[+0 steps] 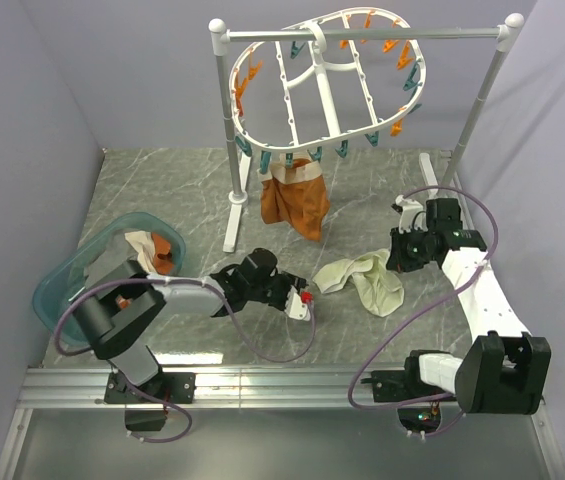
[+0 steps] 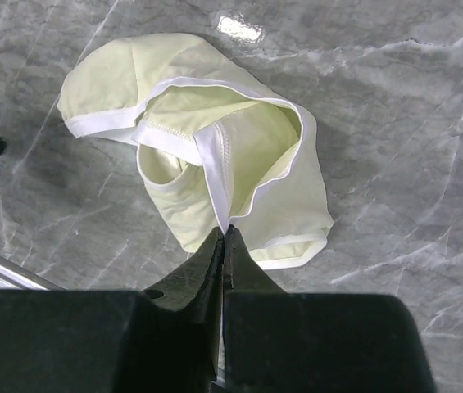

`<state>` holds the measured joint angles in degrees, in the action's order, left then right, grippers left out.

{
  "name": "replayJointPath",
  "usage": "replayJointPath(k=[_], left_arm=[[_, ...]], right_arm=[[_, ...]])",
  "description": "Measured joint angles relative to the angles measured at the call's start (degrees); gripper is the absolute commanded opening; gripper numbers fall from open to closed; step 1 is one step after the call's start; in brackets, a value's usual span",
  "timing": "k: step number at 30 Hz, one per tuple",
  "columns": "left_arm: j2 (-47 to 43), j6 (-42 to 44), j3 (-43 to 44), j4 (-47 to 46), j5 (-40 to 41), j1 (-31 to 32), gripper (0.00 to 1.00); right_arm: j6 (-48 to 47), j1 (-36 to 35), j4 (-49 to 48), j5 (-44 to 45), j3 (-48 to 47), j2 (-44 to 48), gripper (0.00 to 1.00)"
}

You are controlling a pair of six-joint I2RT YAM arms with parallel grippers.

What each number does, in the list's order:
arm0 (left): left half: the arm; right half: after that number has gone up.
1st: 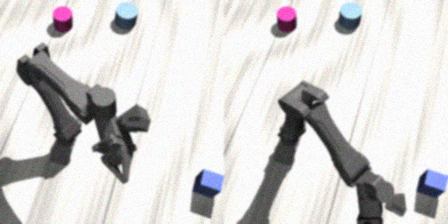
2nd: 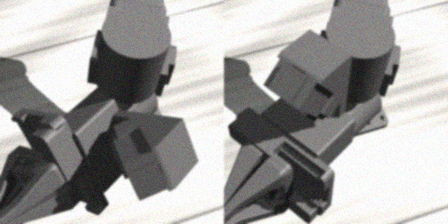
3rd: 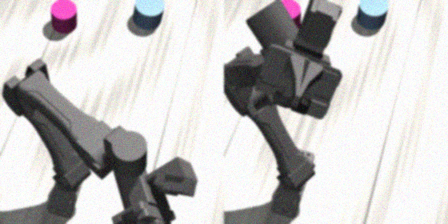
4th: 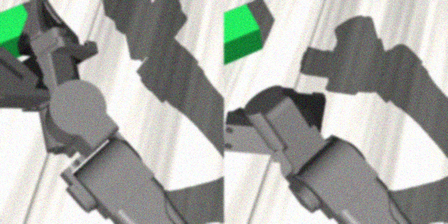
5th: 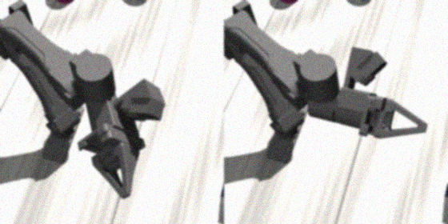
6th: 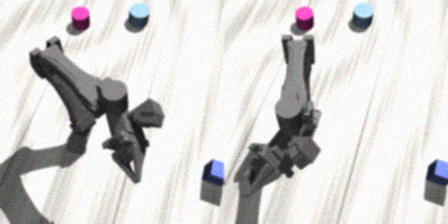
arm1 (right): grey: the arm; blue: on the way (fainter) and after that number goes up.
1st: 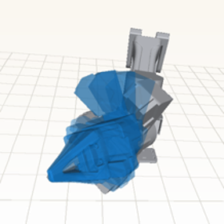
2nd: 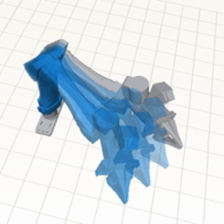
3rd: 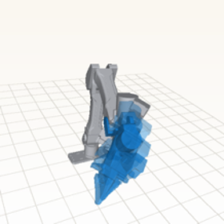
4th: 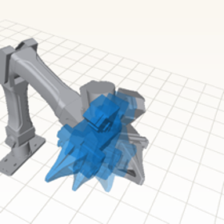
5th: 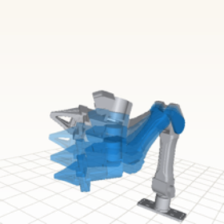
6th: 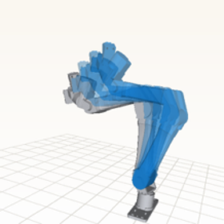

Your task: Clip the underwear to the hanger

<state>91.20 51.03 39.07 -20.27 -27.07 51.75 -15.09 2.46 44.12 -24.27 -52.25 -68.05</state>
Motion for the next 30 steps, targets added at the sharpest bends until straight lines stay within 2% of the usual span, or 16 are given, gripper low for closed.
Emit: replayJointPath(k=[5,12,15,16,19,22,25,30], left_arm=[[6.1,7.8,1.0,-3.8,0.0,0.8,0.5],[13.5,11.7,4.6,-9.7,1.3,2.4,0.5],[15.5,12.8,5.9,-11.1,1.6,2.6,0.44],[16.2,13.0,6.3,-11.5,1.6,2.6,0.36],[17.0,13.6,6.9,-12.2,1.8,2.6,0.2],[17.1,13.6,6.9,-13.2,1.9,2.6,0.08],[16.5,12.0,6.9,-13.7,1.9,2.6,0.0],[7.3,3.3,7.5,-4.6,0.2,0.9,0.0]], right_arm=[[-0.1,1.6,0.1,-0.4,-0.8,-0.9,0.0],[-1.2,3.6,0.2,-0.9,-2.1,-2.7,0.0],[-1.6,4.2,0.2,-1.2,-2.2,-2.9,0.0],[-1.8,4.3,0.3,-1.4,-2.3,-3.0,0.0],[-2.2,4.6,0.5,-1.9,-2.9,-3.6,0.0],[-2.7,4.7,0.5,-2.1,-3.3,-3.7,0.0],[-3.8,5.0,1.2,-2.2,-4.1,-3.7,0.0],[-8.0,7.8,3.7,-2.1,-5.6,-0.5,0.0]])
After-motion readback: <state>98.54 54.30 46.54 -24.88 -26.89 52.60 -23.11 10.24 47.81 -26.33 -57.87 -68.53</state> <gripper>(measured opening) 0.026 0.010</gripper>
